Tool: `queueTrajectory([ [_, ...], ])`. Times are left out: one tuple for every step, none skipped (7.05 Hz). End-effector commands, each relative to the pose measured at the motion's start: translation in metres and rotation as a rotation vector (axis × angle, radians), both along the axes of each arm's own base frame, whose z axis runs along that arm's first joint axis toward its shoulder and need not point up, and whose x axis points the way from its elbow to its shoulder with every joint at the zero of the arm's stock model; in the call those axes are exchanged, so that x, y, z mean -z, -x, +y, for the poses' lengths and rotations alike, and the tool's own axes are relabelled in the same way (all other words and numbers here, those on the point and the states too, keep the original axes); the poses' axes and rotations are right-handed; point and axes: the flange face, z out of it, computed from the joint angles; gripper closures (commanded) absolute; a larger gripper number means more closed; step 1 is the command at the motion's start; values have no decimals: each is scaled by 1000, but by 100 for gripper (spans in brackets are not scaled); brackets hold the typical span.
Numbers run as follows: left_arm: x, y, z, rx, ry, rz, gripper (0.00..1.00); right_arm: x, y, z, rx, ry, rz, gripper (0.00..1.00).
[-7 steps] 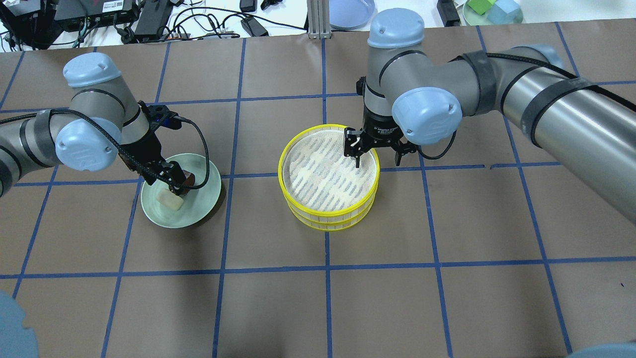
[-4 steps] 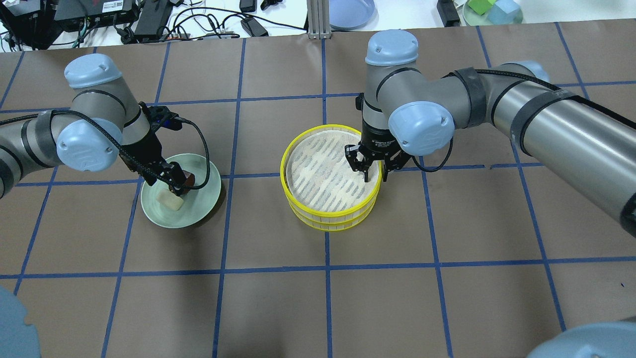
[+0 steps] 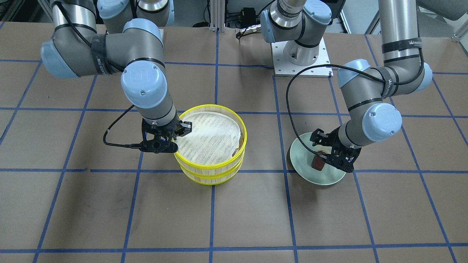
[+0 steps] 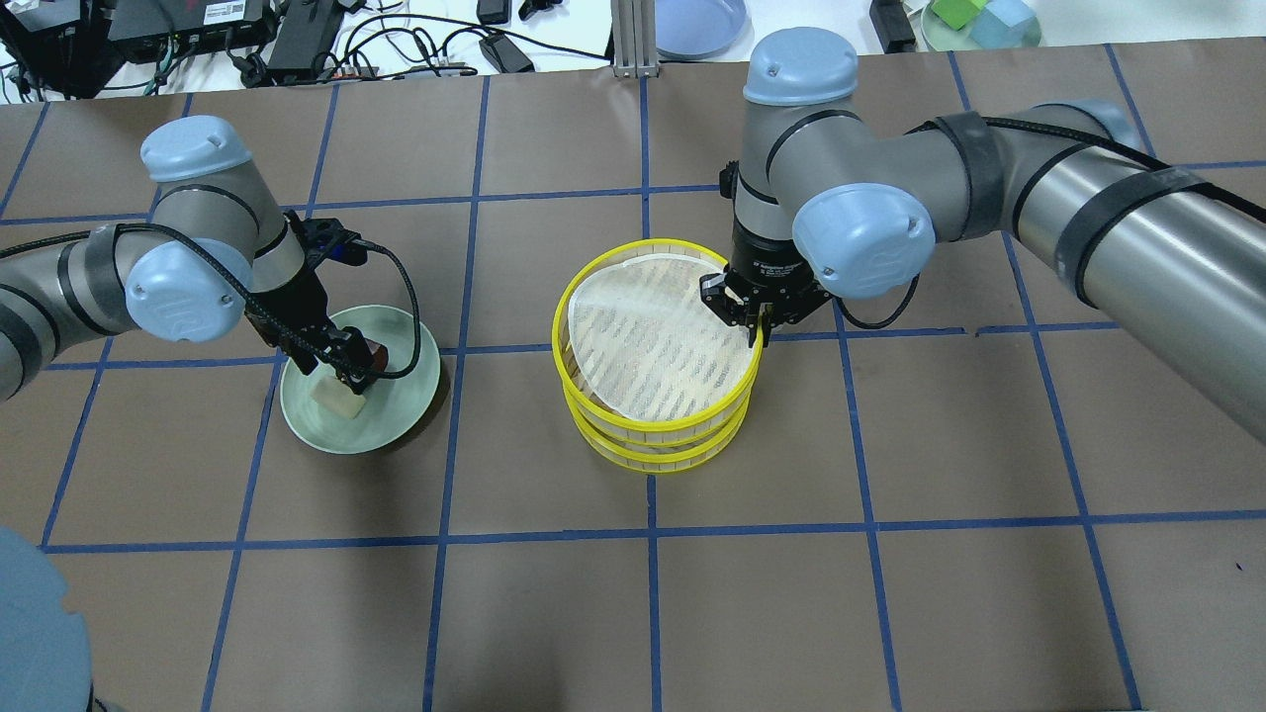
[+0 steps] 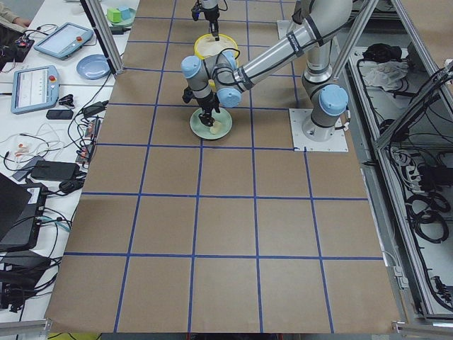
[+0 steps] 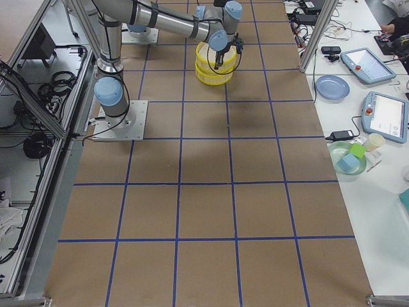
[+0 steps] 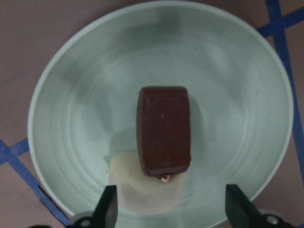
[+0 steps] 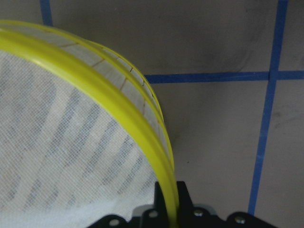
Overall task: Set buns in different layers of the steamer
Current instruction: 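Grasp the white bun with the left gripper while the right grips the tier rim, then lift the top steamer tier with the right gripper and set it aside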
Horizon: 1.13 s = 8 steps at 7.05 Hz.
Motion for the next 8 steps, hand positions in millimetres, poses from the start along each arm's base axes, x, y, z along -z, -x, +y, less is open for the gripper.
queueTrajectory([
  [12, 2, 13, 4, -31, 13, 17, -68, 22, 12, 27, 67, -11, 100],
  [14, 1, 14, 6, -32, 12, 17, -96, 42, 13, 47, 59, -7, 100],
  [18, 0, 16, 12, -38, 14, 17, -132, 89, 21, 89, 32, 16, 100],
  [20, -6, 16, 46, -44, 26, 16, -152, 133, 26, 100, 14, 11, 100],
  [21, -17, 12, 41, -39, 33, 18, -164, 171, 37, 33, -5, 47, 100],
  [21, -19, 10, 46, -24, 26, 38, -174, 210, 46, -37, -36, 119, 100],
  [22, -19, 9, 49, -17, 26, 77, -179, 232, 53, -51, -59, 141, 100],
  [23, -19, 9, 47, -19, 26, 85, -180, 242, 54, -35, -56, 134, 100],
])
